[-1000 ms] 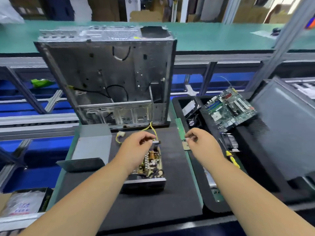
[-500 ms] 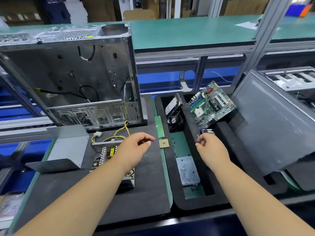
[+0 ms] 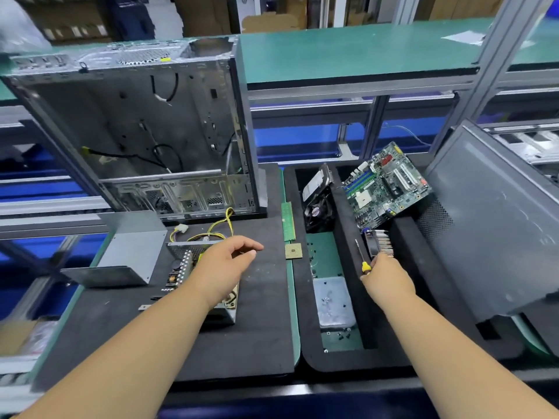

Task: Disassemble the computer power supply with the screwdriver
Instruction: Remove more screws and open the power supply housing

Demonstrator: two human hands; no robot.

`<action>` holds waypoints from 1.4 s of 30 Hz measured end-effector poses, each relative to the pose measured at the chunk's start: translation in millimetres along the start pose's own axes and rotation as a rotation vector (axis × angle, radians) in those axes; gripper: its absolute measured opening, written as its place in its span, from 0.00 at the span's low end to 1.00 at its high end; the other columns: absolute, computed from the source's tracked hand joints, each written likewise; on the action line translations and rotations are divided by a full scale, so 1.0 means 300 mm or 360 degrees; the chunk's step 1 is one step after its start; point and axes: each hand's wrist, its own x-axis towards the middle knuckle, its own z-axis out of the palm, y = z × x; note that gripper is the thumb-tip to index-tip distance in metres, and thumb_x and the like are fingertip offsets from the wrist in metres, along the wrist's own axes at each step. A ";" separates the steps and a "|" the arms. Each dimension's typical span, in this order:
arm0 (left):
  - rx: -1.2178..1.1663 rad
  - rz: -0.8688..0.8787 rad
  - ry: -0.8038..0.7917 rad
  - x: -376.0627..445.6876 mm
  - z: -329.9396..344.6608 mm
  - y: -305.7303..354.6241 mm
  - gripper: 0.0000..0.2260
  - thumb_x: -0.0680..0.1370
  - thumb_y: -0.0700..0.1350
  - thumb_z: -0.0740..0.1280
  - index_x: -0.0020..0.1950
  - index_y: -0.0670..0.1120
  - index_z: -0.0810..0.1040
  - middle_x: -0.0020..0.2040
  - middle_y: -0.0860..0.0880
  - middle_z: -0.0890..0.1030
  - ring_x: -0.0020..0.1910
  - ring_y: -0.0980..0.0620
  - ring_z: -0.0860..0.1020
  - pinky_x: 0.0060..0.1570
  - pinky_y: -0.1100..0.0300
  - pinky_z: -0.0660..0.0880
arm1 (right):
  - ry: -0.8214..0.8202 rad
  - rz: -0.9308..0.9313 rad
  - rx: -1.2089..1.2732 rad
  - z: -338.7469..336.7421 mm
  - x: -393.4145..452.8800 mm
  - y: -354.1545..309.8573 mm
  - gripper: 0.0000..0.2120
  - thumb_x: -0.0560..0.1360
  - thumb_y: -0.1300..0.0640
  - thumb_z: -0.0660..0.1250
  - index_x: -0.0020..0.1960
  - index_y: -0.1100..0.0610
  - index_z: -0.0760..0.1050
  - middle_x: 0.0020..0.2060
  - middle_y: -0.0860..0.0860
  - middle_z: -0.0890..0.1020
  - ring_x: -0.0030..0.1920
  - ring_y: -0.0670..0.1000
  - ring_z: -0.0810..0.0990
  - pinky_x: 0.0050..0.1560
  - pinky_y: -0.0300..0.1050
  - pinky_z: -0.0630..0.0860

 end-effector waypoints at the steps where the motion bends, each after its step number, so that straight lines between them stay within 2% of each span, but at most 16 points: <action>1: -0.0006 -0.0003 0.0006 -0.005 -0.006 -0.002 0.11 0.79 0.44 0.66 0.47 0.60 0.83 0.32 0.59 0.75 0.33 0.57 0.71 0.39 0.57 0.74 | -0.0015 -0.0004 -0.0018 0.002 0.004 -0.001 0.15 0.77 0.55 0.69 0.60 0.60 0.71 0.58 0.58 0.77 0.56 0.61 0.78 0.45 0.47 0.71; 4: -0.0058 -0.0020 0.0028 -0.021 -0.025 -0.006 0.11 0.80 0.43 0.66 0.47 0.59 0.83 0.41 0.46 0.79 0.38 0.51 0.73 0.38 0.52 0.75 | -0.0025 -0.0017 -0.0060 -0.002 0.006 -0.016 0.15 0.78 0.55 0.66 0.61 0.61 0.71 0.57 0.59 0.78 0.55 0.61 0.79 0.44 0.47 0.70; 7: -0.0055 -0.0038 0.0049 -0.036 -0.048 -0.017 0.11 0.80 0.42 0.66 0.48 0.57 0.83 0.51 0.40 0.82 0.42 0.51 0.76 0.39 0.59 0.75 | 0.0006 -0.0027 0.0006 -0.012 -0.002 -0.054 0.12 0.78 0.55 0.66 0.58 0.61 0.72 0.53 0.59 0.79 0.49 0.60 0.78 0.42 0.47 0.70; 11: -0.0064 -0.0031 0.0091 -0.048 -0.091 -0.037 0.09 0.80 0.41 0.65 0.50 0.53 0.83 0.51 0.44 0.83 0.38 0.57 0.79 0.36 0.71 0.73 | -0.0011 -0.0210 0.0268 -0.017 -0.024 -0.155 0.06 0.77 0.57 0.64 0.53 0.57 0.71 0.46 0.56 0.78 0.39 0.56 0.77 0.34 0.47 0.67; 13: -0.0015 -0.0016 0.0137 -0.047 -0.118 -0.057 0.10 0.79 0.42 0.66 0.48 0.56 0.83 0.48 0.49 0.84 0.41 0.56 0.79 0.39 0.68 0.73 | -0.0053 -0.0333 0.0429 -0.010 -0.043 -0.218 0.04 0.78 0.59 0.62 0.53 0.56 0.71 0.46 0.56 0.78 0.38 0.56 0.77 0.34 0.49 0.70; 15: 0.0017 -0.0021 0.0160 -0.043 -0.145 -0.082 0.10 0.79 0.44 0.67 0.47 0.60 0.83 0.41 0.52 0.82 0.37 0.55 0.75 0.37 0.64 0.72 | -0.0106 -0.0436 0.0607 0.005 -0.064 -0.280 0.03 0.79 0.59 0.61 0.53 0.57 0.71 0.47 0.56 0.78 0.43 0.59 0.80 0.41 0.53 0.75; 17: 0.0055 -0.0009 0.0178 -0.038 -0.175 -0.113 0.10 0.78 0.45 0.67 0.47 0.61 0.82 0.39 0.53 0.80 0.35 0.56 0.74 0.36 0.66 0.72 | -0.0178 -0.0475 0.0740 0.023 -0.092 -0.339 0.02 0.79 0.59 0.60 0.50 0.55 0.71 0.44 0.55 0.77 0.41 0.56 0.78 0.40 0.50 0.72; 19: 0.0123 0.0036 0.0225 -0.033 -0.211 -0.144 0.10 0.78 0.43 0.67 0.49 0.59 0.81 0.46 0.53 0.81 0.40 0.57 0.77 0.41 0.71 0.72 | -0.0256 -0.0466 0.0859 0.042 -0.119 -0.395 0.03 0.77 0.57 0.62 0.45 0.54 0.70 0.37 0.51 0.74 0.34 0.52 0.71 0.35 0.47 0.66; 21: 0.0289 0.0118 0.0293 -0.027 -0.259 -0.178 0.11 0.78 0.42 0.67 0.51 0.59 0.79 0.51 0.57 0.78 0.48 0.64 0.76 0.47 0.75 0.67 | -0.0292 -0.0458 0.0892 0.058 -0.138 -0.453 0.07 0.74 0.55 0.68 0.41 0.53 0.70 0.34 0.49 0.73 0.33 0.51 0.69 0.36 0.47 0.64; 23: 0.0492 0.0183 0.0361 -0.019 -0.311 -0.213 0.11 0.77 0.42 0.68 0.54 0.58 0.78 0.53 0.57 0.75 0.52 0.64 0.73 0.55 0.71 0.65 | -0.0279 -0.0467 0.0834 0.074 -0.150 -0.513 0.08 0.73 0.53 0.70 0.40 0.52 0.72 0.34 0.47 0.76 0.34 0.51 0.72 0.37 0.46 0.67; 24: 0.0581 0.0202 0.0385 -0.012 -0.337 -0.231 0.11 0.77 0.43 0.68 0.57 0.55 0.78 0.54 0.56 0.75 0.56 0.59 0.73 0.58 0.67 0.65 | -0.0262 -0.0469 0.0804 0.081 -0.153 -0.546 0.08 0.73 0.53 0.71 0.40 0.52 0.73 0.33 0.48 0.76 0.34 0.51 0.74 0.37 0.46 0.68; 28: 0.0789 0.0215 0.0329 0.015 -0.418 -0.270 0.16 0.77 0.44 0.68 0.65 0.50 0.76 0.61 0.51 0.76 0.63 0.50 0.71 0.64 0.59 0.65 | -0.0220 -0.0461 0.0678 0.104 -0.160 -0.685 0.09 0.73 0.49 0.71 0.40 0.52 0.76 0.30 0.49 0.77 0.33 0.54 0.76 0.38 0.47 0.73; 30: 0.0815 0.0235 0.0265 0.028 -0.446 -0.276 0.18 0.78 0.46 0.68 0.67 0.50 0.74 0.64 0.50 0.75 0.66 0.49 0.71 0.67 0.56 0.66 | -0.0229 -0.0467 0.0628 0.112 -0.160 -0.747 0.10 0.73 0.46 0.71 0.42 0.51 0.75 0.33 0.49 0.78 0.36 0.54 0.77 0.40 0.47 0.73; 34: 0.0815 0.0302 0.0205 0.042 -0.496 -0.284 0.18 0.78 0.47 0.67 0.69 0.50 0.73 0.65 0.50 0.74 0.66 0.50 0.70 0.67 0.57 0.64 | -0.0207 -0.0497 0.0387 0.124 -0.167 -0.851 0.20 0.71 0.43 0.73 0.56 0.50 0.71 0.47 0.48 0.80 0.47 0.55 0.80 0.44 0.48 0.76; 38: 0.0804 0.0341 0.0152 0.057 -0.540 -0.303 0.17 0.79 0.47 0.66 0.68 0.51 0.73 0.66 0.52 0.74 0.67 0.51 0.69 0.67 0.59 0.63 | -0.0220 -0.0481 0.0167 0.134 -0.157 -0.921 0.29 0.68 0.45 0.75 0.65 0.50 0.70 0.48 0.48 0.78 0.46 0.53 0.79 0.44 0.47 0.75; 42: 0.0812 0.0353 0.0089 0.084 -0.569 -0.319 0.17 0.79 0.47 0.66 0.69 0.52 0.73 0.67 0.52 0.73 0.68 0.52 0.68 0.69 0.58 0.63 | -0.0319 -0.0449 0.0109 0.138 -0.134 -0.973 0.35 0.65 0.54 0.73 0.71 0.52 0.69 0.42 0.48 0.79 0.41 0.50 0.81 0.40 0.46 0.77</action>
